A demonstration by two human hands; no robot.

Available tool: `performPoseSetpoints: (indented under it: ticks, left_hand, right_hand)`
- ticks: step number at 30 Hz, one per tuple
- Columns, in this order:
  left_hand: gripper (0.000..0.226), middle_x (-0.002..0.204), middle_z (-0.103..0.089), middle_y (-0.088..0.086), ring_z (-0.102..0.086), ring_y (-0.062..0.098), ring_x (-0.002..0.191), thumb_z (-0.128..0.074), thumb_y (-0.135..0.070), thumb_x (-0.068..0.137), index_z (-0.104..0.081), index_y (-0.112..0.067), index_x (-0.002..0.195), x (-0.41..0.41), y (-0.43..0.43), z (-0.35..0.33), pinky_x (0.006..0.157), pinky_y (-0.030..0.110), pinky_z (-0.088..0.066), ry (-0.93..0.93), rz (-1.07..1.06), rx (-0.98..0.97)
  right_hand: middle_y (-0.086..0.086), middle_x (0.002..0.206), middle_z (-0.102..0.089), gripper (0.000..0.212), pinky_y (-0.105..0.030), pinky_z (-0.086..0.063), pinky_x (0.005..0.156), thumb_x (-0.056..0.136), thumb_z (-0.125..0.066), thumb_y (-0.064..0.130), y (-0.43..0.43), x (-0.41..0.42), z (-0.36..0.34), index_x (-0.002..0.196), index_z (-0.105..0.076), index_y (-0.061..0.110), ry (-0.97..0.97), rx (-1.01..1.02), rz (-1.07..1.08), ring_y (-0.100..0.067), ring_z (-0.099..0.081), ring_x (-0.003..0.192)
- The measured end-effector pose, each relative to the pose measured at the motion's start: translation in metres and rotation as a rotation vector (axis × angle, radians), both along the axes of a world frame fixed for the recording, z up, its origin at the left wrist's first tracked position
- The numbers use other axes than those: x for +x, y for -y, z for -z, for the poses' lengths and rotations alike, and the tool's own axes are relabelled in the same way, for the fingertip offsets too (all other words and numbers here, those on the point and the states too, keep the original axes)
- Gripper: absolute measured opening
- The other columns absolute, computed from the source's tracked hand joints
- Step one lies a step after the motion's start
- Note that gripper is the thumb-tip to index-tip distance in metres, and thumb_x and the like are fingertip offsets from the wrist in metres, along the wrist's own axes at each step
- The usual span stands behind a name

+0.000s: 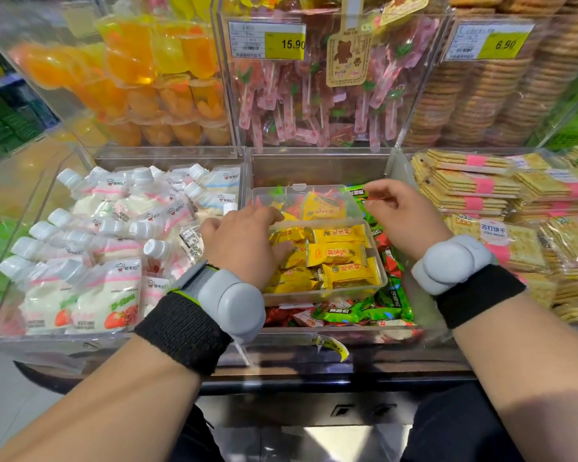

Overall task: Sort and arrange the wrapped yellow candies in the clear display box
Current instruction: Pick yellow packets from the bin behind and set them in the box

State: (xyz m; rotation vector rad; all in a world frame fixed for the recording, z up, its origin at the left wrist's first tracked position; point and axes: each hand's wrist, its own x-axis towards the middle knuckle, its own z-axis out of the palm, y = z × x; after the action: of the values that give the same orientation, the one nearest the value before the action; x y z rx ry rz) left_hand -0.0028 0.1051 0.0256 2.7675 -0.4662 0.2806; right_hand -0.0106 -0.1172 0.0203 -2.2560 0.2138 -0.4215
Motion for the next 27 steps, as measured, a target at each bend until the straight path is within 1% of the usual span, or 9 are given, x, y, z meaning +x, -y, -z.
performPoseSetpoints:
  ticks: [2,5,8,10,12,14,18,23,27]
  left_hand:
    - [0.044,0.137,-0.046,-0.005,-0.037,0.019,0.128,-0.049,-0.042,0.089,-0.041,-0.032,0.130,-0.003,0.005,0.007,0.102,0.039,-0.020,0.029,0.053,-0.024]
    - [0.057,0.151,-0.027,-0.003,-0.023,0.018,0.139,-0.039,-0.046,0.091,-0.022,-0.028,0.143,-0.010,0.020,0.023,0.111,0.038,-0.019,0.025,0.222,0.029]
    - [0.065,0.157,-0.004,-0.003,-0.002,0.018,0.144,-0.031,-0.051,0.092,-0.004,-0.025,0.146,-0.011,0.034,0.036,0.116,0.038,-0.007,-0.022,0.337,0.126]
    - [0.065,0.157,0.003,-0.003,0.006,0.017,0.144,-0.026,-0.053,0.093,0.000,-0.026,0.146,-0.009,0.037,0.042,0.116,0.037,0.000,-0.045,0.349,0.170]
    - [0.064,0.157,0.003,-0.004,0.007,0.016,0.144,-0.025,-0.052,0.093,0.000,-0.026,0.146,-0.008,0.037,0.045,0.115,0.036,0.002,-0.050,0.345,0.181]
    - [0.063,0.157,0.001,-0.004,0.008,0.015,0.143,-0.025,-0.051,0.093,0.001,-0.027,0.146,-0.009,0.036,0.047,0.115,0.036,0.003,-0.058,0.346,0.200]
    - [0.063,0.157,-0.001,-0.005,0.006,0.013,0.144,-0.025,-0.052,0.093,0.001,-0.027,0.146,-0.009,0.037,0.048,0.115,0.036,0.002,-0.062,0.342,0.213]
    - [0.064,0.157,-0.004,-0.006,0.002,0.013,0.144,-0.028,-0.051,0.093,-0.003,-0.027,0.146,-0.009,0.036,0.049,0.115,0.036,0.000,-0.056,0.344,0.195]
    - [0.065,0.157,-0.002,-0.006,0.001,0.013,0.144,-0.031,-0.051,0.092,-0.003,-0.027,0.146,-0.008,0.034,0.049,0.115,0.035,-0.001,-0.049,0.361,0.171]
  right_hand:
    - [0.001,0.123,-0.059,0.037,-0.031,-0.041,0.093,0.087,-0.053,0.027,0.006,0.005,0.004,0.124,-0.050,0.022,-0.093,0.059,0.034,-0.015,-0.055,0.106]
    - [-0.003,0.129,-0.055,0.047,-0.031,-0.039,0.085,0.088,-0.049,0.034,0.007,0.012,0.011,0.133,-0.038,0.023,-0.255,0.086,0.029,-0.019,-0.054,0.100]
    - [-0.006,0.132,-0.051,0.049,-0.032,-0.038,0.093,0.088,-0.049,0.036,0.004,0.020,0.020,0.134,-0.039,0.022,-0.288,0.137,0.048,-0.024,-0.052,0.112]
    - [-0.009,0.132,-0.053,0.047,-0.041,-0.040,0.101,0.088,-0.050,0.032,0.004,0.024,0.023,0.133,-0.041,0.022,-0.291,0.240,0.040,-0.030,-0.052,0.116]
    - [-0.011,0.121,-0.059,0.045,-0.047,-0.045,0.095,0.088,-0.049,0.025,0.006,0.026,0.025,0.132,-0.041,0.022,-0.308,0.275,0.027,-0.033,-0.058,0.102]
    - [-0.009,0.114,-0.060,0.044,-0.044,-0.048,0.090,0.088,-0.048,0.021,0.008,0.027,0.028,0.132,-0.041,0.022,-0.318,0.271,0.028,-0.031,-0.060,0.092]
    - [-0.010,0.120,-0.060,0.047,-0.052,-0.047,0.092,0.088,-0.050,0.019,0.005,0.028,0.031,0.133,-0.040,0.021,-0.328,0.345,0.027,-0.035,-0.062,0.100]
    - [-0.015,0.134,-0.050,0.047,-0.049,-0.039,0.104,0.087,-0.054,0.020,0.003,0.026,0.037,0.132,-0.041,0.014,-0.283,0.458,0.039,-0.033,-0.049,0.122]
    - [-0.015,0.133,-0.051,0.047,-0.049,-0.039,0.104,0.086,-0.056,0.023,0.003,0.024,0.038,0.131,-0.043,0.015,-0.255,0.558,0.011,-0.033,-0.050,0.121]
